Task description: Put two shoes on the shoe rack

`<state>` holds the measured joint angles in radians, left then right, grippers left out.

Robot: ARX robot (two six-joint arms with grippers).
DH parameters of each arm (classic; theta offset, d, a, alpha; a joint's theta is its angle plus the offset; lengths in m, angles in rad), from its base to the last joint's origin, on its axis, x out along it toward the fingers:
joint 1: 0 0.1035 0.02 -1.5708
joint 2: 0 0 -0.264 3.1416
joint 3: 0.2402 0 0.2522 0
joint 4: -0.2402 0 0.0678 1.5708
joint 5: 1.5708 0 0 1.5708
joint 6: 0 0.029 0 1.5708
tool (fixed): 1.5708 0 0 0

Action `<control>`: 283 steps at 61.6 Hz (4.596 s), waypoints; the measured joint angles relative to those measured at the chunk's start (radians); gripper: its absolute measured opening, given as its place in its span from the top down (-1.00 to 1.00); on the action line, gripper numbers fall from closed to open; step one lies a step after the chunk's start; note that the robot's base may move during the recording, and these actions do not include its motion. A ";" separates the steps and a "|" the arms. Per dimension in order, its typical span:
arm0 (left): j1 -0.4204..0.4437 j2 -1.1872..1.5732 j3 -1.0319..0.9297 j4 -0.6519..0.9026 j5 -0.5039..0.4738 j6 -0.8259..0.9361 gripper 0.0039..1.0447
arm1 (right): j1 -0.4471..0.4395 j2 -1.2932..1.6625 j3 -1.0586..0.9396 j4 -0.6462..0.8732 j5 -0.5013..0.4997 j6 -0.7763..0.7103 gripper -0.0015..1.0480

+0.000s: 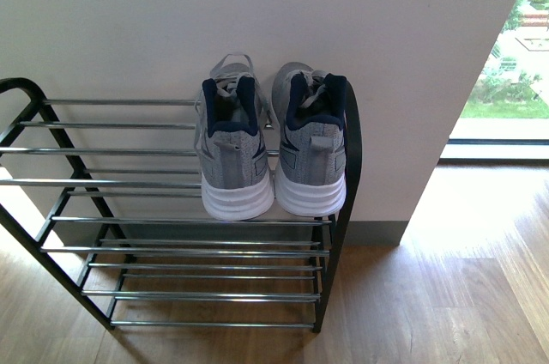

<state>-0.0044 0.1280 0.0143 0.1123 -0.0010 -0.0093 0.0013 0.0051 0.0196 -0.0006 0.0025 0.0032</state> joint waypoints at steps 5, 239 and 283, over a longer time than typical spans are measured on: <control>0.000 -0.086 0.000 -0.099 0.000 0.000 0.98 | 0.000 0.000 0.000 0.000 0.000 0.000 -0.82; 0.001 -0.112 0.000 -0.113 0.000 0.003 -0.83 | 0.000 -0.002 0.000 -0.001 -0.003 0.000 -0.82; 0.002 -0.113 0.000 -0.113 0.001 0.003 -0.83 | -0.001 -0.002 0.000 -0.001 -0.003 0.000 -0.82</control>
<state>-0.0025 0.0154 0.0143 -0.0006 0.0002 -0.0067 0.0006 0.0036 0.0196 -0.0013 -0.0002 0.0029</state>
